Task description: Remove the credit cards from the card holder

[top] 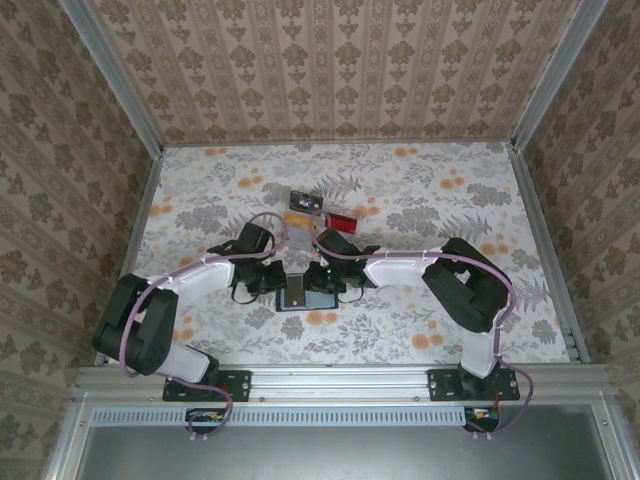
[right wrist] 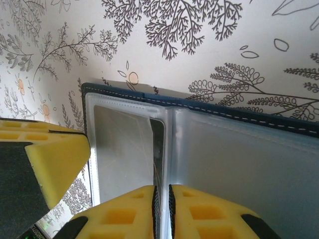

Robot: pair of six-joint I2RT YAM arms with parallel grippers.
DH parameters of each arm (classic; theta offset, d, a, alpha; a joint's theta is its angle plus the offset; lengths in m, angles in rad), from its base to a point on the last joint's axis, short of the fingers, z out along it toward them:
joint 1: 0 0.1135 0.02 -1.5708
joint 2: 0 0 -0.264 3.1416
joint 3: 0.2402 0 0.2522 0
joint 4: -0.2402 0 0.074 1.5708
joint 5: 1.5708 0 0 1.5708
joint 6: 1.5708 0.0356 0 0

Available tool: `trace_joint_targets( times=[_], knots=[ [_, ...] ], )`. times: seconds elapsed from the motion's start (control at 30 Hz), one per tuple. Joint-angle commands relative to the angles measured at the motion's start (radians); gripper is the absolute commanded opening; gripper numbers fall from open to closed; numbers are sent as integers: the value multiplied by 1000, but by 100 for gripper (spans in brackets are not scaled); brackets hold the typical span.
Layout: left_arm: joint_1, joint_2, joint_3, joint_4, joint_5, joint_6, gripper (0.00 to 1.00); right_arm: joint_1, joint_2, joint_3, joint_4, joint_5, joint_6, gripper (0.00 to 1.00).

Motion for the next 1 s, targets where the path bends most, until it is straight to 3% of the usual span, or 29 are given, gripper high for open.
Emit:
trace_joint_targets(
  times=[0.0, 0.5, 0.73, 0.97],
  knots=[
    [-1, 20, -1, -2, 4, 18, 10, -3, 28, 19, 11, -32, 2, 18],
    [-1, 37, -25, 17, 7, 17, 9, -20, -24, -53, 121, -42, 26, 18],
    [-1, 40, -24, 15, -1, 19, 9, -19, -23, -75, 156, -46, 56, 24],
    [-1, 40, -22, 7, -7, 21, 9, -27, -68, -120, 185, -4, 66, 14]
  ],
)
